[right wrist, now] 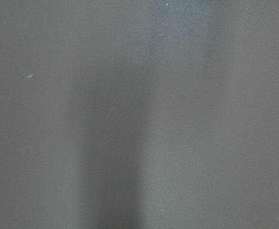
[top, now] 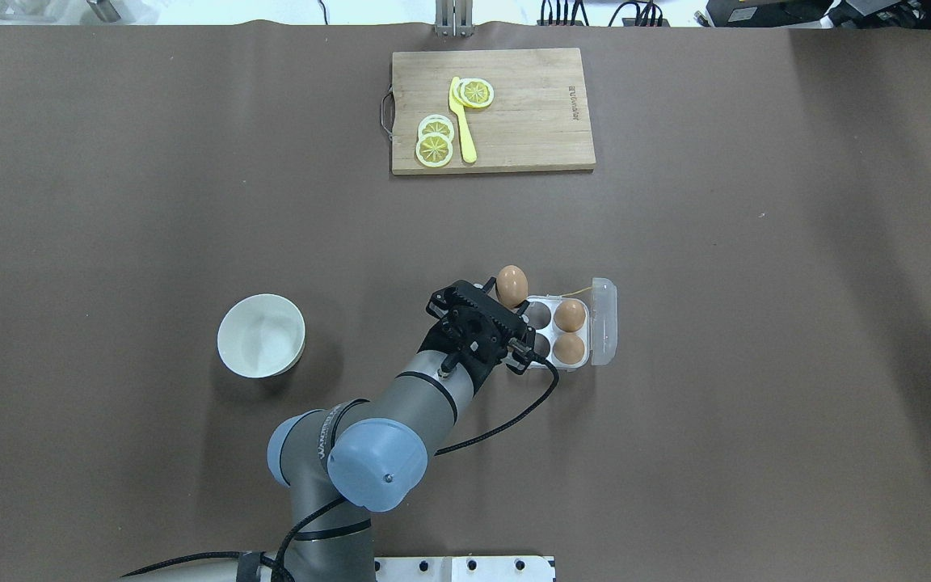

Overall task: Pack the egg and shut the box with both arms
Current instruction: 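Lower the egg into the empty egg box slot and open the left gripper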

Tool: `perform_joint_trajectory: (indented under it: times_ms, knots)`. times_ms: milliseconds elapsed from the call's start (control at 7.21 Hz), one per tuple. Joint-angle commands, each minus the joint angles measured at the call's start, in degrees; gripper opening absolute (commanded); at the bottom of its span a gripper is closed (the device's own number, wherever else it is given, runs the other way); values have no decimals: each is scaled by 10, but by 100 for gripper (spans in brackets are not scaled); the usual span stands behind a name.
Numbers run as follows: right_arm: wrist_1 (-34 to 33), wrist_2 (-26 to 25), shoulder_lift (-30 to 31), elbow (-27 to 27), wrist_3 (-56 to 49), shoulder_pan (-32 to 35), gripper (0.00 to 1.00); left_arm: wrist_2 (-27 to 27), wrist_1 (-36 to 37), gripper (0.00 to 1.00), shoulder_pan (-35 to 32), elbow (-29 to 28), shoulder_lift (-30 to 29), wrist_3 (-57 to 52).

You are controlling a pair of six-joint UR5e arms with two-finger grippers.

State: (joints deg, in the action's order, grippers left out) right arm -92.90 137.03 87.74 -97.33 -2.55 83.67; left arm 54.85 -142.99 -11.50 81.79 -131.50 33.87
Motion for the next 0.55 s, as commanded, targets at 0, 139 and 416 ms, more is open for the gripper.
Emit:
perform_joint_trajectory:
  times_ms: [0, 139, 416]
  knots:
    - [0, 3, 2, 0, 0, 0, 100, -4, -21, 0, 5, -17, -2, -19]
    - [0, 3, 5, 0, 0, 0, 100, -3, -23, 0, 6, -17, -10, -41]
    - [0, 5, 5, 3, 0, 0, 100, 3, -23, 0, 13, -27, -14, -42]
